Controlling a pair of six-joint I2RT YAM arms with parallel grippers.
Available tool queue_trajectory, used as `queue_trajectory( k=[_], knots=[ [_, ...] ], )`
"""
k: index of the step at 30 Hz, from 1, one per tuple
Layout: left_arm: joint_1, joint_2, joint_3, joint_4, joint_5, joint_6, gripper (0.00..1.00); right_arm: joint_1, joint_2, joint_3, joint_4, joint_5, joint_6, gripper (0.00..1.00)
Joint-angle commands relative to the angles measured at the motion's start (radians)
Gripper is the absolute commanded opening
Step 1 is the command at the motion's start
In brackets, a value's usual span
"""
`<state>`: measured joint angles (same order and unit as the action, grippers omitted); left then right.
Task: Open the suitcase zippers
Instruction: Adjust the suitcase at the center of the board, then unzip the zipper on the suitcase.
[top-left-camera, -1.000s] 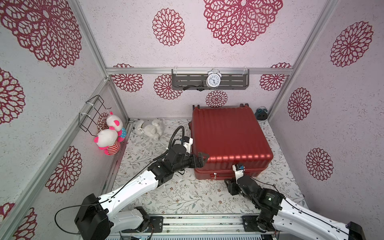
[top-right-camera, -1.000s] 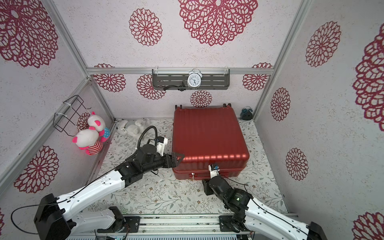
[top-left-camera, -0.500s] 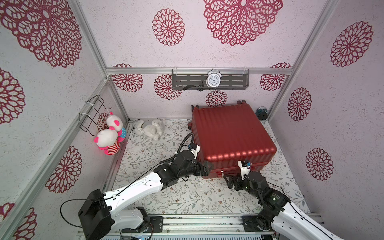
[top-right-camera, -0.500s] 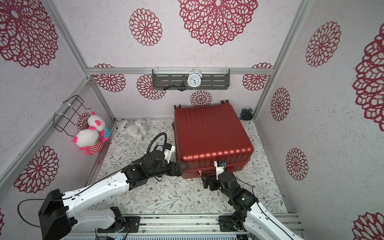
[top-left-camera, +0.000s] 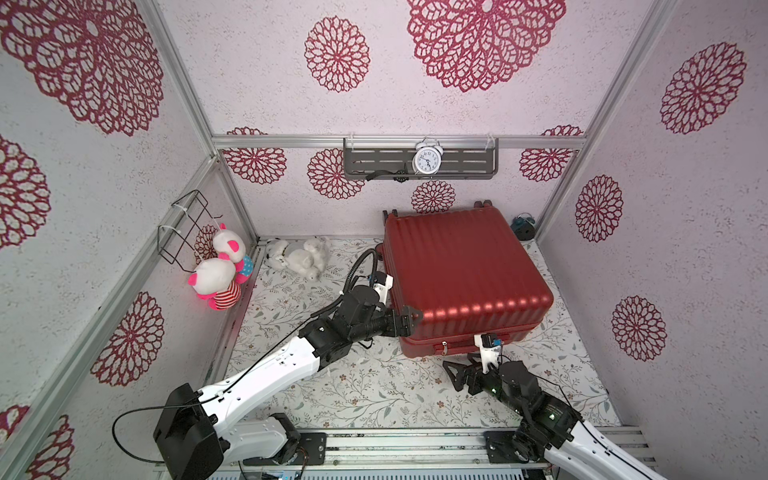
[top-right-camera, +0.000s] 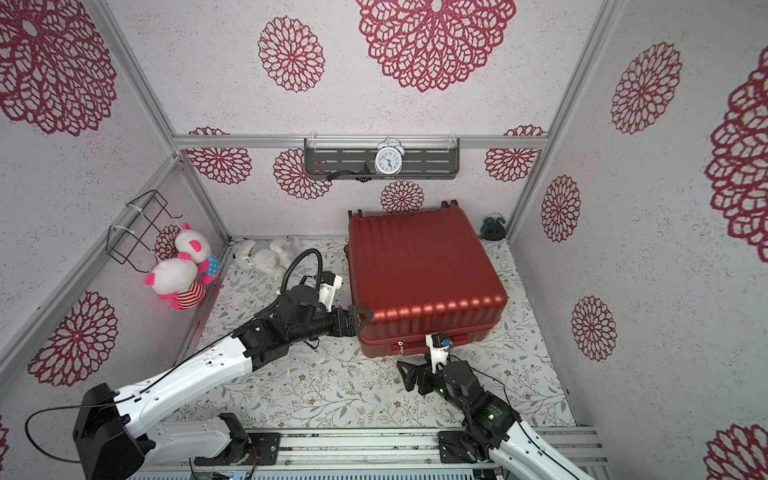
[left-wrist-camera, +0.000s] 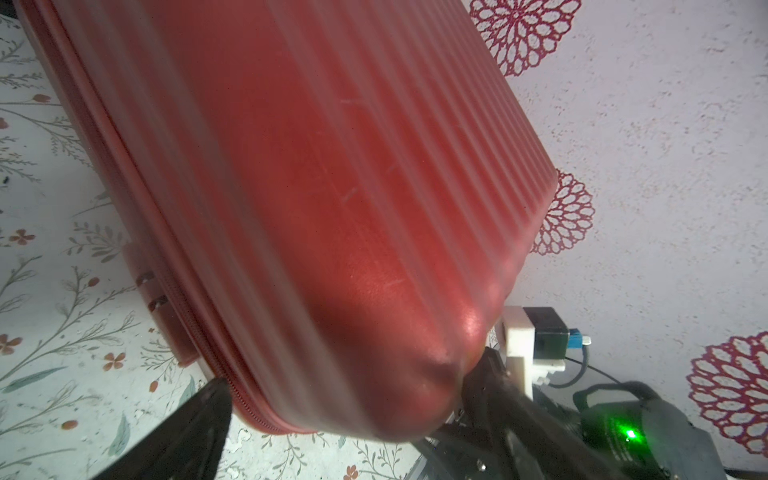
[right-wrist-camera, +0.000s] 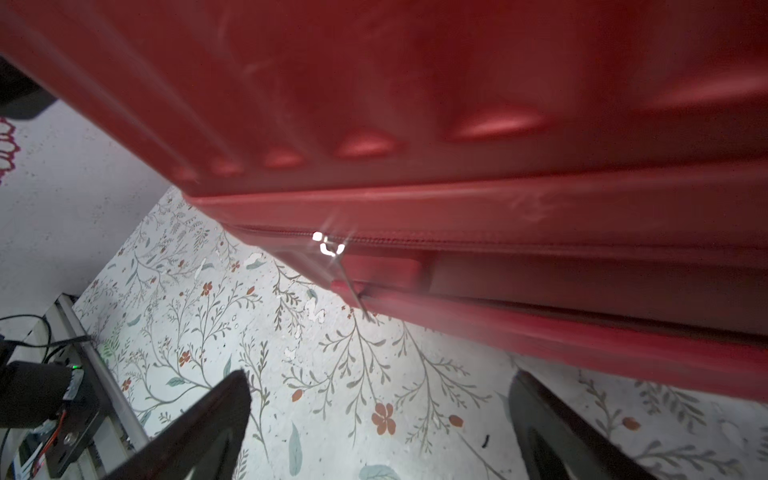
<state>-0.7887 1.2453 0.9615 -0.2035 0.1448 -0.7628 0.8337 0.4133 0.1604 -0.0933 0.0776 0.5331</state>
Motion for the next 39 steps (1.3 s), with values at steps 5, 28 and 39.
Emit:
queue_trajectory(
  k=[5, 28, 39],
  knots=[
    [0.052, 0.011, 0.031, -0.014, 0.051, 0.029, 0.98, 0.172, 0.115, -0.01, 0.258, 0.218, -0.053, 0.99],
    [0.077, 0.042, 0.005, 0.034, 0.107, 0.024, 0.98, 0.139, 0.219, 0.016, 0.33, 0.285, -0.105, 0.43],
    [0.077, 0.058, -0.003, 0.051, 0.122, 0.017, 0.98, 0.089, 0.302, 0.011, 0.436, 0.217, -0.133, 0.32]
  ],
)
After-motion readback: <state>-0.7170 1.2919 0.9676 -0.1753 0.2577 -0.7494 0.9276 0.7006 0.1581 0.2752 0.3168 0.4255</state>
